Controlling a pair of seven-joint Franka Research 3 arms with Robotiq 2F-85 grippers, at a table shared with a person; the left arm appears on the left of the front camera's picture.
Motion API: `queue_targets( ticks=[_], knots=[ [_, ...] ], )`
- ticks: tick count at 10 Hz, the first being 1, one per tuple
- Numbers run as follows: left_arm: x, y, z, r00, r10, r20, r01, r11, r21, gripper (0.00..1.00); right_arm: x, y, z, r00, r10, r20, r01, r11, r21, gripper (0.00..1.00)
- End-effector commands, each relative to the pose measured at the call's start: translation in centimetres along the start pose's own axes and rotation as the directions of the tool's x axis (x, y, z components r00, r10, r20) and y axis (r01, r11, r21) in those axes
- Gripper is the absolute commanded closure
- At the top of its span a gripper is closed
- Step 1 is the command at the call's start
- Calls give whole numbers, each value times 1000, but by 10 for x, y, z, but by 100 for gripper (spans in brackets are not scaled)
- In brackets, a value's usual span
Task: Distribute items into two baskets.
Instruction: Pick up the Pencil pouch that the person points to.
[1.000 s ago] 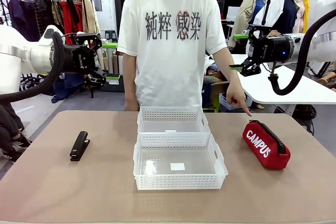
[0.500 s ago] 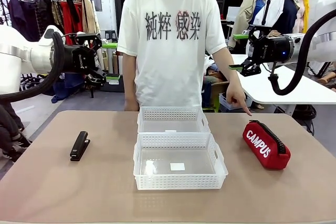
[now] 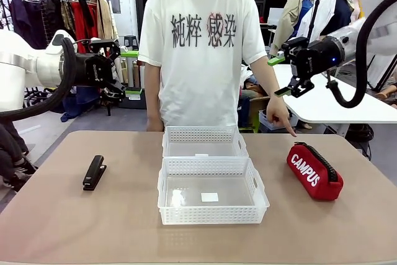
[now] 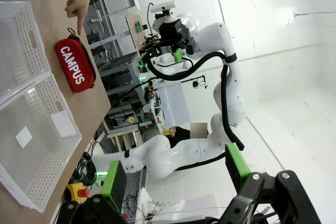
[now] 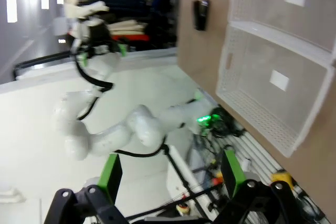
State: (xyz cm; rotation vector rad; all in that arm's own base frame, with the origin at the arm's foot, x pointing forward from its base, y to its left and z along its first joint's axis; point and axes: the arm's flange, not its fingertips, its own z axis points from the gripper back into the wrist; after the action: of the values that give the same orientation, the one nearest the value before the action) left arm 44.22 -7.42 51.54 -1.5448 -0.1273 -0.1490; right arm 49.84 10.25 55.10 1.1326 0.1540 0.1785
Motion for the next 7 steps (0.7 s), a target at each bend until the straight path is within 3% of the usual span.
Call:
queue_targets(
  ticks=[1, 4, 7],
  knots=[
    [-1, -2, 2, 1000, -6, -1, 6, 1000, 4, 0, -3, 13, -2, 999, -49, -1, 48, 977, -208, 0],
    [-1, -2, 2, 1000, -6, -1, 6, 1000, 4, 0, -4, -17, 11, 985, -150, 88, 174, 882, -438, 0],
    [-1, -2, 2, 1000, -6, -1, 6, 1000, 4, 0, -4, -61, 28, 982, -66, 177, 172, 703, -690, 0]
  ],
)
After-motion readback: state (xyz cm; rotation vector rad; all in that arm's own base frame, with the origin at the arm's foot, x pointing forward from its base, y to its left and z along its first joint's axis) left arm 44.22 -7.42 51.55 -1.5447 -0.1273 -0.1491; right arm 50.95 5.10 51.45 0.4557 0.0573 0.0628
